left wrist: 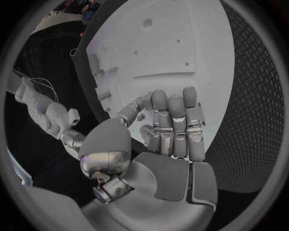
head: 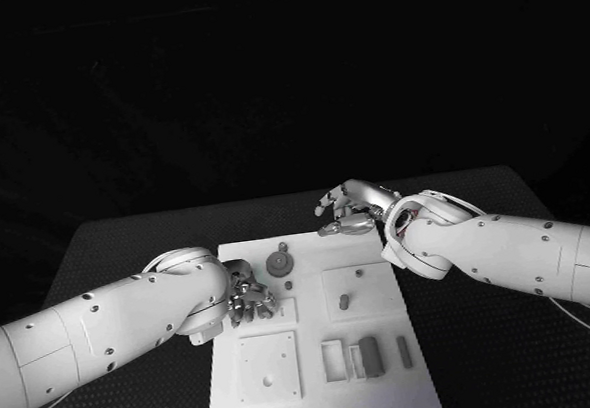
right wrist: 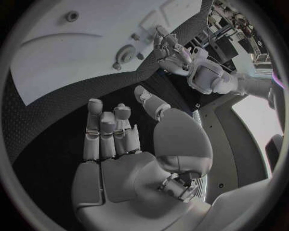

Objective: Assemble the parts on the task board

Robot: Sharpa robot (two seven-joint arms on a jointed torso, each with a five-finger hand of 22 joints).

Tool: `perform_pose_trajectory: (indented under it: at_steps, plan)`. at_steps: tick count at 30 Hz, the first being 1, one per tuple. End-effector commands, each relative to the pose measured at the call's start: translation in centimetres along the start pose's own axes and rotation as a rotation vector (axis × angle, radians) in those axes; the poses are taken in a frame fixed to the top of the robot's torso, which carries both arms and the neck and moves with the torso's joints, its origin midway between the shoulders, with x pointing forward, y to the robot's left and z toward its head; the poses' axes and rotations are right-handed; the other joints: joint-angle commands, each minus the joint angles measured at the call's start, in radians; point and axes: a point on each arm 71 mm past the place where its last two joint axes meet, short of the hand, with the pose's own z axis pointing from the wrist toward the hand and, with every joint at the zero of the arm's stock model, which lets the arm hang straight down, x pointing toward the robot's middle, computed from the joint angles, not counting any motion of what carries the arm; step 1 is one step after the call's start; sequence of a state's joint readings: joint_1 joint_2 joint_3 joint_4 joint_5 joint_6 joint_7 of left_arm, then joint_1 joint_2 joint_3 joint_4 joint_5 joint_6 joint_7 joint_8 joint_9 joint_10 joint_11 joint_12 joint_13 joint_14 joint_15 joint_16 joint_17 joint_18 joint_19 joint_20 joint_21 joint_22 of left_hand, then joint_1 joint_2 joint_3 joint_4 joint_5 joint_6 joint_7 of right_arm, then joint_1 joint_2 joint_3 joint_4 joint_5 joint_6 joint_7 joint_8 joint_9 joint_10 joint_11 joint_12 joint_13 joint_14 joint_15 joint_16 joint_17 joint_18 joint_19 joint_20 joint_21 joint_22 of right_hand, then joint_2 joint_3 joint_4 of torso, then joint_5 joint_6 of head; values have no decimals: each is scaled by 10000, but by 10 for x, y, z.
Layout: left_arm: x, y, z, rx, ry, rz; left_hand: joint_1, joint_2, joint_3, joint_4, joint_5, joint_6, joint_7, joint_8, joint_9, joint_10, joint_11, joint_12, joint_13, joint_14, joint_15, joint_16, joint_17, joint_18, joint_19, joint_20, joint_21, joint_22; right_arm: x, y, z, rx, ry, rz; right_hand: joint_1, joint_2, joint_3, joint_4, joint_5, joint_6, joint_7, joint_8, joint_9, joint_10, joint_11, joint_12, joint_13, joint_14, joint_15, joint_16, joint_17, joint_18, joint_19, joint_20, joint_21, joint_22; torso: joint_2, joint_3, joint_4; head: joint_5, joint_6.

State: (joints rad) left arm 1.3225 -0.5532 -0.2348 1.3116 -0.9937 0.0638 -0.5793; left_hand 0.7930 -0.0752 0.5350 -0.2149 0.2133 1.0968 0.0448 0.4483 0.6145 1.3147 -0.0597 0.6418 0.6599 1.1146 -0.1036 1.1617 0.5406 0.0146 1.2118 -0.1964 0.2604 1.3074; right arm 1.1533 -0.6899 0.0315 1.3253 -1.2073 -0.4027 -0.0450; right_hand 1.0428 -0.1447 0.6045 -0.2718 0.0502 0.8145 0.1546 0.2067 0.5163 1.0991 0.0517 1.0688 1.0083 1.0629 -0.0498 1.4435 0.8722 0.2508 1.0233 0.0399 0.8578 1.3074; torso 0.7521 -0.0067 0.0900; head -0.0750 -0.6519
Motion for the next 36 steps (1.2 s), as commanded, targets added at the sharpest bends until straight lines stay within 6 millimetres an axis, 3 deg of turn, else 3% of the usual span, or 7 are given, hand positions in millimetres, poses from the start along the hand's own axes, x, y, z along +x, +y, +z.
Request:
perform_pose_trajectory:
  at_steps: [1, 7, 12, 25, 36]
  plan:
    - [1, 0, 0, 104, 153, 117, 16, -164, -38, 27, -95, -70, 14, -50, -11, 8, -2, 41, -21, -86, -4, 56, -35, -94, 19, -36, -76, 159, 1, 1, 0, -41, 117, -1, -27, 97, -7, -41, -12, -46, 123, 18, 9, -62, 6, 36, -15, -21, -49, 43, -8, 110, -69, 25, 8, 139, 2, 3, -3, 2, -18]
    - [0, 1, 0, 63, 71, 121, 54, -185, -25, 36, -96, -72, 14, -52, -14, -8, -2, 60, -34, -105, -4, 84, -67, -93, 13, -39, -87, 161, 1, 0, 0, -40, 114, 0, -28, 101, -8, -39, -12, -49, 123, 17, 9, -63, 7, 38, -16, -21, -49, 44, -9, 110, -69, 25, 9, 139, 1, 1, -5, 3, -4]
    - [-1, 0, 0, 99, -16, 108, 295, -8, 42, -93, -13, -75, 16, -50, -15, -32, -1, 115, -64, -135, -7, 159, -142, -100, 15, -39, -97, 175, 1, 0, 0, -39, 113, 11, -31, 101, -9, -38, -12, -50, 124, 17, 8, -63, 7, 39, -17, -21, -48, 45, -9, 110, -69, 25, 9, 139, -1, -8, 0, -1, -7]
    - [-2, -3, -1, 264, -534, 323, 315, -52, 6, -132, -11, -66, 17, -43, -14, -37, 1, 144, -79, -141, -6, 195, -181, -108, 26, -37, -98, 180, 1, 0, 0, -39, 104, 19, -49, 103, -16, -27, -12, -53, 126, 16, 7, -65, 9, 43, -21, -22, -46, 48, -11, 110, -69, 27, 10, 139, 4, -7, -2, 2, -3]
    - [-1, -3, -1, 265, -512, 532, 226, -235, -77, -83, -50, -68, 18, -47, -20, -54, 2, 176, -112, -157, -5, 240, -249, -114, 30, -39, -112, 176, 1, 1, 0, -73, 63, 43, -61, 101, -21, -21, -12, -55, 127, 16, 7, -67, 10, 45, -24, -24, -45, 49, -13, 110, -70, 28, 9, 139, -2, -3, 3, -2, -9]
